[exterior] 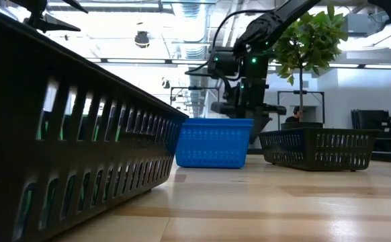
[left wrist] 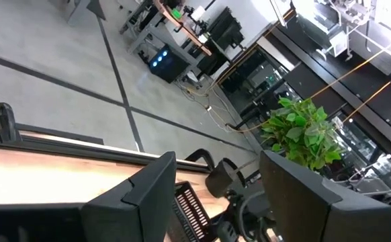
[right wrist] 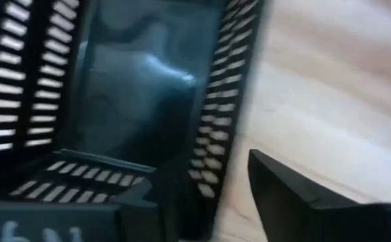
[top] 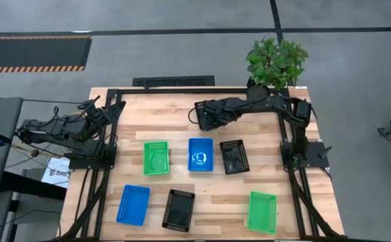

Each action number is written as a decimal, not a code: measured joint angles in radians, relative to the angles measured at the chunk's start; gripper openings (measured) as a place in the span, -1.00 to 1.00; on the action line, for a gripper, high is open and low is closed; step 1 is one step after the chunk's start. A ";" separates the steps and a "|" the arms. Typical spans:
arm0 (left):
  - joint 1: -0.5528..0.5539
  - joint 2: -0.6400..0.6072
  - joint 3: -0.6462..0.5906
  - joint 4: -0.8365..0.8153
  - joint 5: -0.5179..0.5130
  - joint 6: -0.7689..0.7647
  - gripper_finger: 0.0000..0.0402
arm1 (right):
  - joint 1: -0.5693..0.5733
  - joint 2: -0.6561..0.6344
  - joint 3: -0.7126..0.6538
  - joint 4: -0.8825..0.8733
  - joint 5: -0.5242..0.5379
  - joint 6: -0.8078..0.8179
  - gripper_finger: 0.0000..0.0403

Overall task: Stack baskets by color
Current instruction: Stack the top black bin on top of the middle black bin

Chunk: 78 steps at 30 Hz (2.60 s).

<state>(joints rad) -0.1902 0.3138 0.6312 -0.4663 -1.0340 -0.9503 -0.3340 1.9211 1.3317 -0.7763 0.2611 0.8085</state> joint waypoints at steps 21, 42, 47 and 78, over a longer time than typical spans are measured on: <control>0.000 0.000 0.000 -0.014 -0.025 -0.019 0.01 | 0.046 -0.329 0.001 -0.190 -0.024 0.072 -0.94; 0.000 0.000 0.000 -0.015 -0.023 -0.004 0.01 | 0.791 -0.421 -0.130 -0.520 0.106 1.049 -0.90; 0.000 0.000 0.000 -0.015 -0.021 -0.001 0.01 | 0.773 -0.374 -0.130 -0.517 0.105 0.992 -0.92; 0.000 0.000 0.000 -0.015 -0.019 0.000 0.01 | 0.778 -0.392 -0.225 -0.312 0.114 0.998 -0.75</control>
<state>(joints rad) -0.1902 0.3134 0.6312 -0.4808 -1.0534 -0.9507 0.4441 1.5288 1.1063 -1.0881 0.3748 1.8065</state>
